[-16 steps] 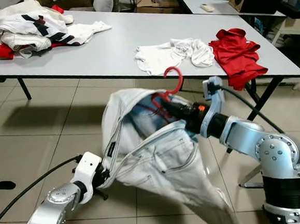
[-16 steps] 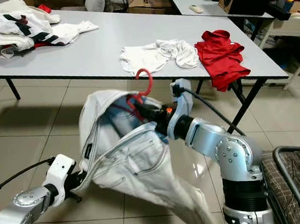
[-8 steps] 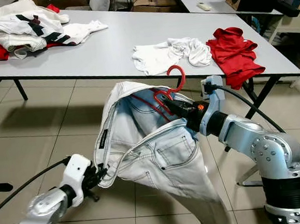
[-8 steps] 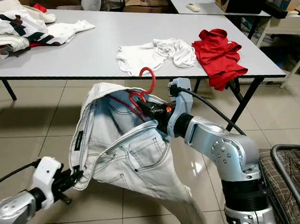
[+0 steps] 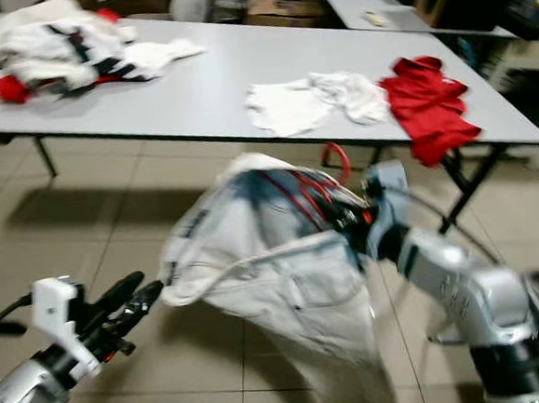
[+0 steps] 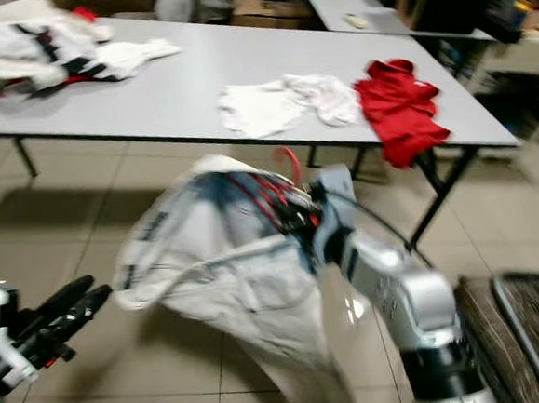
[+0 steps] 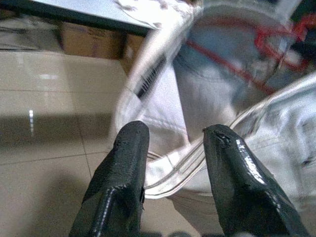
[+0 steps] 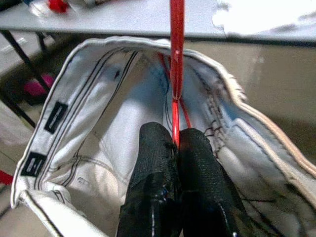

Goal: Hang hanger

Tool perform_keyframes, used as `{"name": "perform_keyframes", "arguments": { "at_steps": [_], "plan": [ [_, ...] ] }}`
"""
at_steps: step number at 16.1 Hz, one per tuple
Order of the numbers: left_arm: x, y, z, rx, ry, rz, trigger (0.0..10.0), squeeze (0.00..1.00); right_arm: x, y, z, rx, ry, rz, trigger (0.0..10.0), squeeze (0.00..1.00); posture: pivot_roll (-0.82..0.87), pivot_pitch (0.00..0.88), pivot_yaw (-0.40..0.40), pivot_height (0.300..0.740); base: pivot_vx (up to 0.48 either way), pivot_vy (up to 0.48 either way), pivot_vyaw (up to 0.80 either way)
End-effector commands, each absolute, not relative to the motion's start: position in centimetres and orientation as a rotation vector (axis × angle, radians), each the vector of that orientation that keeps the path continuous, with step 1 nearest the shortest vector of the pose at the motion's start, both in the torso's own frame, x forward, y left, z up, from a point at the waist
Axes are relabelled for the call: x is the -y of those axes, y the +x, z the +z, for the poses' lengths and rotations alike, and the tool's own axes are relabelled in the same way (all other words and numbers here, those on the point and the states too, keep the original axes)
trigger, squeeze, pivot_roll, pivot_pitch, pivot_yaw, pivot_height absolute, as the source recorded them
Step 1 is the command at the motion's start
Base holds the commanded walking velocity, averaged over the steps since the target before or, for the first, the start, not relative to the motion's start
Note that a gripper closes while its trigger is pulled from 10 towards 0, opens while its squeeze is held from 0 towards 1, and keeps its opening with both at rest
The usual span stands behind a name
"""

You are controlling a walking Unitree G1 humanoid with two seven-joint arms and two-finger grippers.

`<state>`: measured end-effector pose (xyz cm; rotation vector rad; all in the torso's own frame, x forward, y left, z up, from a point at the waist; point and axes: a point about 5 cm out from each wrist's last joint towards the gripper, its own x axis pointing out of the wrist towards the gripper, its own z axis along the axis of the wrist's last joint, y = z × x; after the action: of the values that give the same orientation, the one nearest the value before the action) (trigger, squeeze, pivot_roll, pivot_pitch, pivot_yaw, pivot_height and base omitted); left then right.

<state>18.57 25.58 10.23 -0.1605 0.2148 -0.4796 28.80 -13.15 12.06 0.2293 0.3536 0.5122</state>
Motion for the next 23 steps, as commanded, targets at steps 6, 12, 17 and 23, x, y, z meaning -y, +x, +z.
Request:
{"name": "perform_keyframes", "arguments": {
  "at_steps": [6, 12, 17, 23],
  "plan": [
    [-22.6, 22.2, 11.6, -0.170, -0.029, -0.351, 10.0, 0.47, 13.9, 28.5, 10.4, -0.258, 0.238, 0.455, 10.0, 0.00, 0.05, 0.000, -0.083, 0.740, 0.000, 0.000, 0.80],
    [-20.6, 24.6, 10.1, -0.190, 0.044, -0.234, 10.0, 0.00, 13.2, 29.0, 9.6, -0.227, 0.251, 0.448, 10.0, 0.00, 0.06, 0.000, -0.100, 0.740, 0.000, 0.000, 0.80],
    [-19.9, 24.6, 8.0, -0.249, 0.038, -0.207, 10.0, 0.00, 12.9, 30.1, 9.5, -0.210, 0.273, 0.424, 10.0, 0.00, 0.04, 0.000, -0.074, 0.740, 0.000, 0.000, 0.80],
    [-19.4, 25.8, 8.4, -0.210, 0.052, -0.202, 10.0, 0.00, 11.7, 31.3, 10.2, -0.171, 0.316, 0.458, 10.0, 0.00, 0.02, 0.000, -0.060, 0.740, 0.000, -0.333, 0.80]
  ]
}}
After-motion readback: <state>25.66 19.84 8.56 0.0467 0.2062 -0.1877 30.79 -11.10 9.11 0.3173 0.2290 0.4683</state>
